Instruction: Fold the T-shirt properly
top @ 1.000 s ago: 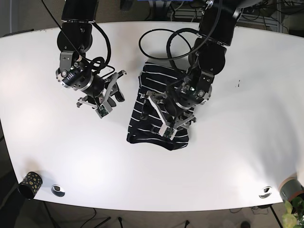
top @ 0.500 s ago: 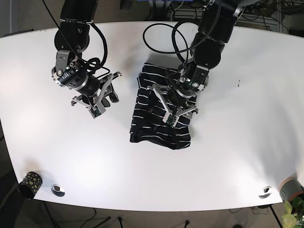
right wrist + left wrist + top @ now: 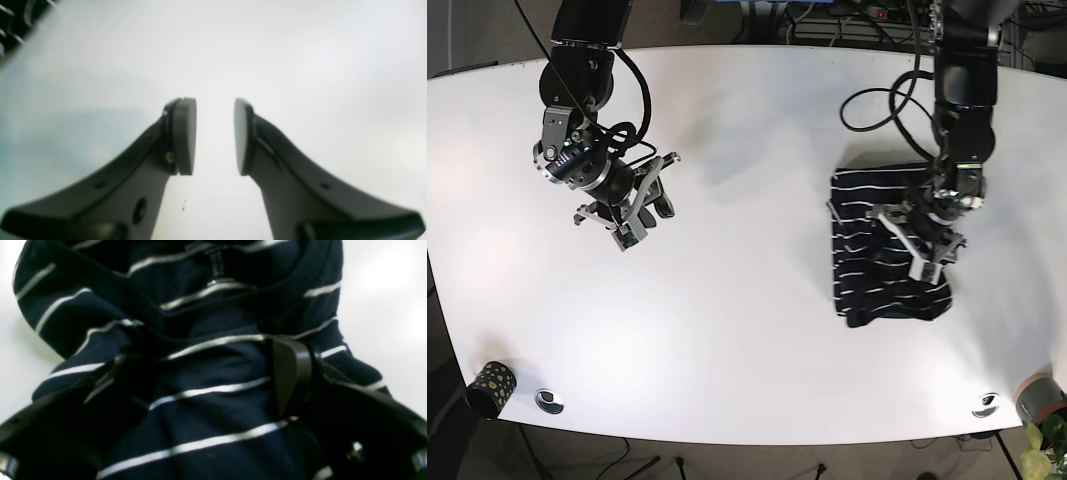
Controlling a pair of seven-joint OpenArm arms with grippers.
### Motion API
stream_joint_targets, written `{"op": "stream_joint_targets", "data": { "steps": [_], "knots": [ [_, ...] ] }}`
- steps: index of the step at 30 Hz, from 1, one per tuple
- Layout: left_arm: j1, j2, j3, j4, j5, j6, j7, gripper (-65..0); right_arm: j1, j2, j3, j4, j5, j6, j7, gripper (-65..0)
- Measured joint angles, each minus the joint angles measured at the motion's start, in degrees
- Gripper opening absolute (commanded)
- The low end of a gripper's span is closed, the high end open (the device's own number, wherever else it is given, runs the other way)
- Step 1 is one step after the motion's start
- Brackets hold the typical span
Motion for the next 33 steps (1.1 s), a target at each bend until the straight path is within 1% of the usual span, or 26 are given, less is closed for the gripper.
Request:
{"op": "stream_joint_targets", "data": {
  "steps": [3, 5, 8, 11, 14, 16, 20, 22, 27, 30, 31, 33],
  "knots": [
    [0.00, -4.48, -1.25, -0.76, -0.39, -0.42, 0.68, -17.2, -0.04, 0.02, 0.02, 1.03, 0.00, 0.00, -0.04, -47.6],
    [-0.02, -8.59, -1.22, -1.42, -0.42, -0.90, 1.53, -17.2, 0.02, 0.02, 0.02, 1.62, 0.00, 0.00, 0.02, -47.6],
    [-0.09, -13.57, -1.42, -3.50, -0.42, -3.45, 1.97, -17.2, -0.07, 0.00, 0.02, 1.95, -0.02, 0.00, 0.04, -47.6],
    [0.09, -17.16, -4.13, -6.29, -0.15, -5.07, 2.08, -17.2, -0.15, 0.02, 0.04, 2.71, 0.00, 0.00, -0.09, -47.6],
    [0.46, -20.00, -7.28, -9.11, 2.03, -7.19, 0.94, -17.2, -0.17, -0.02, -0.07, 3.28, 0.00, 0.00, -0.17, -47.6],
    [0.66, -22.08, -8.37, -11.19, 2.27, -8.59, 0.26, -17.2, -0.20, 0.02, -0.07, 3.89, 0.00, 0.00, -0.11, -47.6],
    [0.11, -24.79, -9.05, -12.98, 3.37, -10.38, 0.96, -17.2, -0.17, 0.00, -0.07, 4.15, 0.00, 0.00, 0.00, -47.6],
    [-0.79, -25.83, -9.27, -13.77, 4.11, -11.52, 2.36, -17.2, -0.22, 0.02, -0.07, 4.15, -0.04, 0.00, -0.02, -47.6],
    [-1.57, -28.24, -9.27, -16.68, 4.20, -11.98, 2.14, -17.2, -0.20, 0.04, -0.07, 4.17, -0.24, 0.00, -0.04, -47.6],
    [-1.42, -29.70, -9.27, -17.46, 4.37, -11.96, 2.14, -17.2, -0.31, 1.03, -0.31, 4.87, 0.02, 0.02, -0.11, -47.6],
    [-1.42, -30.18, -9.27, -17.73, 4.68, -11.96, 1.88, -17.2, -0.24, 1.62, -0.35, 5.20, 0.11, 0.46, -0.04, -47.6],
    [-1.42, -30.73, -9.27, -18.10, 4.70, -11.78, 1.29, -17.2, -0.11, 2.10, -0.26, 5.38, 0.02, 0.35, 0.02, -47.6]
  ]
}}
